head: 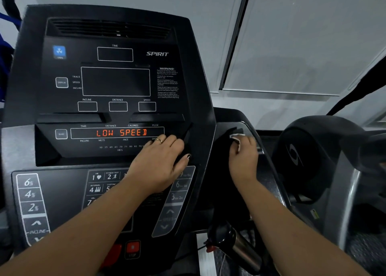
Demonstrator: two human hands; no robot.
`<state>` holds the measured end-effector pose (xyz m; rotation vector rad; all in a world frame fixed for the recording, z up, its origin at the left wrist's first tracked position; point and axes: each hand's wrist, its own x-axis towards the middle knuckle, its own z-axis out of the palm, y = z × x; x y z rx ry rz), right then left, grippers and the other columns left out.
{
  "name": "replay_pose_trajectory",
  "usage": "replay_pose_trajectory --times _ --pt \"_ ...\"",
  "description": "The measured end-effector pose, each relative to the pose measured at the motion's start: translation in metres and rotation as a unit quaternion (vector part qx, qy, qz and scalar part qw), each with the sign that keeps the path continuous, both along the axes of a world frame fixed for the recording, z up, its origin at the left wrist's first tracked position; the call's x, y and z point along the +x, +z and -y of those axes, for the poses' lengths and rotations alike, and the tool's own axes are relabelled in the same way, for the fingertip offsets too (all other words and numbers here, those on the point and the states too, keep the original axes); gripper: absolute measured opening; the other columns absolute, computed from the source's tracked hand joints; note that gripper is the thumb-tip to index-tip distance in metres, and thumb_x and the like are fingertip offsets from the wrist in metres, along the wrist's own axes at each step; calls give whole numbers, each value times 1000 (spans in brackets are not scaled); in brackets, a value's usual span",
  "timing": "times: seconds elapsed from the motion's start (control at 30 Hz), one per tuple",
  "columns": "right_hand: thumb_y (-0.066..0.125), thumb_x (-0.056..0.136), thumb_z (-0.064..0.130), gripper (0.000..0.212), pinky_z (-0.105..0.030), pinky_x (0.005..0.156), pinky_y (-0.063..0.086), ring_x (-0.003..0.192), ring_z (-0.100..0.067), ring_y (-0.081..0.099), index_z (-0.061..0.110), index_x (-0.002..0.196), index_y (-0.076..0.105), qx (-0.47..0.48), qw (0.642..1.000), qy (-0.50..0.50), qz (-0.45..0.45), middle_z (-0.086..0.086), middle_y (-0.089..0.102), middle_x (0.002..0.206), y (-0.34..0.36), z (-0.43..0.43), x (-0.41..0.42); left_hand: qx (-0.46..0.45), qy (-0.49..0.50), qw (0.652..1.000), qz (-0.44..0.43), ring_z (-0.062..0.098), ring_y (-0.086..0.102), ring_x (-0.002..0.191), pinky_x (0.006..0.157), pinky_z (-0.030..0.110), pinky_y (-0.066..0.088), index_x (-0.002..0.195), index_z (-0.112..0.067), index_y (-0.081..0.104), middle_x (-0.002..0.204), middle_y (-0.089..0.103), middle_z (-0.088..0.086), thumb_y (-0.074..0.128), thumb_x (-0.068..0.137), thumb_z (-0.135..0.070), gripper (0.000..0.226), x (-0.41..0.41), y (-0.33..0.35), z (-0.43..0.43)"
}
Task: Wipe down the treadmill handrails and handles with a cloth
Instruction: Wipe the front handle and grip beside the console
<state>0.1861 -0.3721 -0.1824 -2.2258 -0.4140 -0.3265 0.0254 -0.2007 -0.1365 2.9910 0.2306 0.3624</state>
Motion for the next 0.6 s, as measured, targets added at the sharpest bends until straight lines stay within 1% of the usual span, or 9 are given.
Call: replay_pose_trajectory --times 0.07,0.13,0.2,0.27,0.33,0.37,0.43,0.53,0.6 --pt "51 87 -8 22 -17 80 36 86 -22 54 2 102 63 -2 1000 3 -13 -14 56 107 -4 -9 -7 1 0 1000 -1 13 45 94 86 33 42 98 -27 46 97 46 -13 22 95 -53 36 0 0 0" --pt "45 77 -17 38 -26 91 45 97 -25 58 0 105 62 -27 996 79 -28 -15 59 109 -11 -15 -17 -1 -1 1000 -3 13 44 94 86 33 42 98 -27 46 97 45 -13 22 95 -53 35 0 -1 0" --pt "43 75 -17 47 -28 97 46 103 -23 60 1 114 63 -60 986 144 -60 -13 63 114 -13 -14 -18 -2 -2 1000 0 13 45 94 86 34 43 97 -27 46 96 45 -13 23 95 -53 35 0 -1 0" --pt "46 80 -14 38 -23 81 49 86 -19 61 0 110 64 -54 977 152 -137 -11 66 100 -8 -6 -13 -2 -1 1000 2 13 45 94 86 34 43 96 -27 45 96 46 -13 23 95 -53 35 -1 -1 0" --pt "51 88 -9 24 -15 57 47 63 -12 55 5 103 64 33 977 96 -187 -6 62 80 4 6 -11 1 2 1000 2 13 45 93 86 34 43 96 -27 45 96 45 -13 23 95 -53 34 -1 -1 0" --pt "52 91 -7 22 -9 52 43 59 -8 53 6 103 64 94 980 44 -169 -4 60 78 10 14 -7 2 4 1000 3 13 45 93 86 34 43 96 -27 44 95 45 -13 23 95 -53 33 -1 -1 0" --pt "52 91 -7 22 1 60 38 67 -7 53 5 103 64 153 986 -45 -52 -8 59 90 29 28 -1 3 3 1000 3 14 45 93 85 34 43 96 -28 44 95 43 -13 23 96 -53 33 0 -1 0" --pt "51 89 -10 23 5 78 30 82 11 48 0 105 64 116 987 -55 99 -10 51 105 43 32 13 5 1 1000 0 14 45 93 85 35 43 96 -27 44 96 45 -13 23 96 -53 33 0 -1 0" --pt "51 88 -8 24 -5 89 35 90 4 48 1 106 62 81 987 -18 141 -14 51 107 38 19 24 4 0 1000 5 14 45 93 84 36 44 96 -27 44 95 45 -13 25 96 -52 32 0 -1 -1"
